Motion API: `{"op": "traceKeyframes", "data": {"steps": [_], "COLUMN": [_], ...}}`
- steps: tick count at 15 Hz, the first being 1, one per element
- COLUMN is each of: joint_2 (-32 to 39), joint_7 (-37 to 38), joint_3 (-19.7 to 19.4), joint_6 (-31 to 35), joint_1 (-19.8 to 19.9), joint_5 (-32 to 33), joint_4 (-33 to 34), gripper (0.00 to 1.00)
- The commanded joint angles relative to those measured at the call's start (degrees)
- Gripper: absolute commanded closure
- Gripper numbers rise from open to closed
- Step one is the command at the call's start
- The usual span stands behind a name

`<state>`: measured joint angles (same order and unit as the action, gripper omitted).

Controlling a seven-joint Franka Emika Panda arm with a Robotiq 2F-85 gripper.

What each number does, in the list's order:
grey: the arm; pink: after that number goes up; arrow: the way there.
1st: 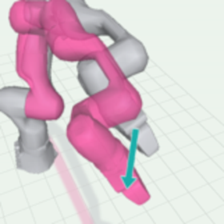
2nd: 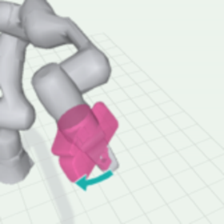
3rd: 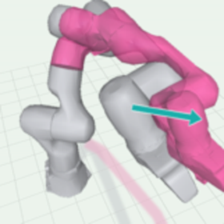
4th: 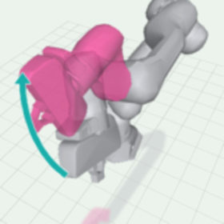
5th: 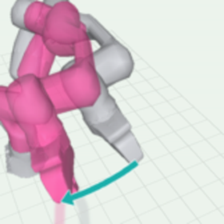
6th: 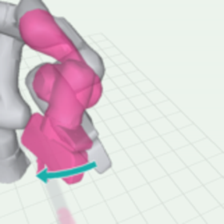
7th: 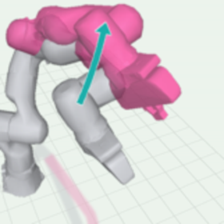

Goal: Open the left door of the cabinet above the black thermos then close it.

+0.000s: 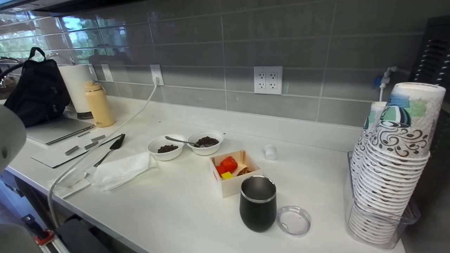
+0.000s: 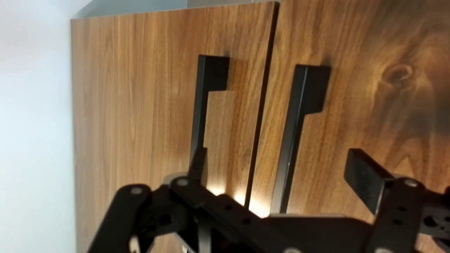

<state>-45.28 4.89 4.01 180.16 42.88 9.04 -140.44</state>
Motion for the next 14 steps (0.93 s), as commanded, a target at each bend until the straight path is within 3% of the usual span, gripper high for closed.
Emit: {"op": "traceKeyframes", "data": {"steps": [1,6,14], "joint_2": [5.1,9.5,12.3], "joint_7": [0.9,1.6,1.4], "joint_3": [0.8,1.1,1.6], "joint_6": [0.5,1.4,4.8], "joint_1": [0.0,0.8,6.2], "joint_5": [-2.4,-2.8,-2.4], "joint_4": [4.3,7.9,10.1], "gripper": [0.00,0.00,0.00]}}
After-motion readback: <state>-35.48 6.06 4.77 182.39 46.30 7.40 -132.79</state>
